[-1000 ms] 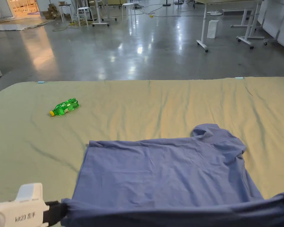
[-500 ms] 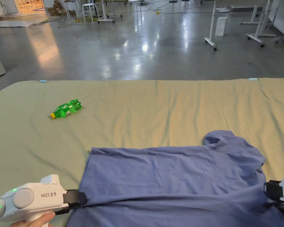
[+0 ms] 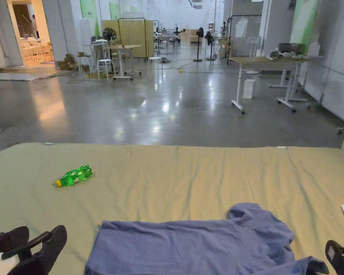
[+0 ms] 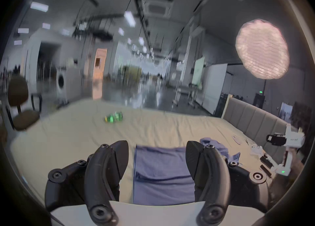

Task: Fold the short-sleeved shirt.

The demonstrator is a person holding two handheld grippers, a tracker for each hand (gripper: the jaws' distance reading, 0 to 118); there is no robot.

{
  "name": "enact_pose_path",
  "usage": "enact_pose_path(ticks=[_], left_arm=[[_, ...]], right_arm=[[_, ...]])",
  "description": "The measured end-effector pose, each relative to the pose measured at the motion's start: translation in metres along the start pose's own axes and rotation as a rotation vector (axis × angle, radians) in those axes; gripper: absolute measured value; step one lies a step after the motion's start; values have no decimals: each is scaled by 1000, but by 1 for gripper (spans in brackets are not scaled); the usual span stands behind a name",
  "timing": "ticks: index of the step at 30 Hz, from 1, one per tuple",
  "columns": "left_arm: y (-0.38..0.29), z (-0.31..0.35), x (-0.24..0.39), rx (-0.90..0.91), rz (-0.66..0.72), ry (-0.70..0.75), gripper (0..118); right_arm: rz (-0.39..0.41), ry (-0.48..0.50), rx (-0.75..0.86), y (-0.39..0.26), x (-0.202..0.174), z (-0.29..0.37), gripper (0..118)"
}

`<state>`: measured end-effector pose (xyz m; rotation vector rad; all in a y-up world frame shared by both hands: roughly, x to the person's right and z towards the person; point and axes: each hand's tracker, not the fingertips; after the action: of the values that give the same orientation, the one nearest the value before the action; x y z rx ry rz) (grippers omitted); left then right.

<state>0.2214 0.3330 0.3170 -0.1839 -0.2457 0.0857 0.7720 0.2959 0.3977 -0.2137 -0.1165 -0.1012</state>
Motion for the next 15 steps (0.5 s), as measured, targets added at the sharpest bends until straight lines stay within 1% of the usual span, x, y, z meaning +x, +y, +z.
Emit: enact_pose_path(ticks=[1, 2, 3, 4, 5, 6, 7, 8, 9, 10, 11, 12, 13, 14, 15], left_arm=[[2, 18, 13, 32, -46, 9, 63], [2, 34, 28, 81, -97, 28, 55], [1, 46, 40, 110, -138, 47, 43], [-1, 52, 48, 118, -166, 55, 37], [-2, 61, 57, 134, -179, 50, 33], [-3, 69, 63, 144, -167, 50, 22], [-5, 76, 69, 144, -159, 43, 13], [-7, 81, 73, 153, -161, 44, 5], [-9, 87, 79, 165, -167, 54, 5], [-12, 93, 84, 168, -186, 58, 1], [-13, 96, 89, 145, -203, 48, 0], [-13, 98, 95, 127, -233, 47, 0], [-16, 101, 100, 125, -245, 55, 0], [-18, 103, 102, 118, -244, 37, 0], [-19, 103, 103, 92, -252, -7, 0]], right_arm=[[19, -5, 27, 1, -11, 17, 69], [46, -11, 67, 1, -20, 33, 69], [94, -14, 112, 2, -29, 47, 68], [147, -26, 164, 4, -38, 60, 65], [115, -29, 131, 0, -44, 65, 56], [136, -30, 151, 0, -49, 73, 39], [126, -27, 145, -3, -54, 80, 25], [124, -27, 147, -5, -59, 86, 17], [123, -26, 150, -6, -63, 90, 10], [134, -19, 147, -8, -66, 93, 1], [169, -4, 147, -9, -70, 97, 0], [178, -11, 132, -12, -75, 99, 0], [219, -24, 156, -12, -76, 102, 0], [189, 5, 117, -14, -76, 101, 0], [180, 12, 121, -14, -77, 102, 0]])
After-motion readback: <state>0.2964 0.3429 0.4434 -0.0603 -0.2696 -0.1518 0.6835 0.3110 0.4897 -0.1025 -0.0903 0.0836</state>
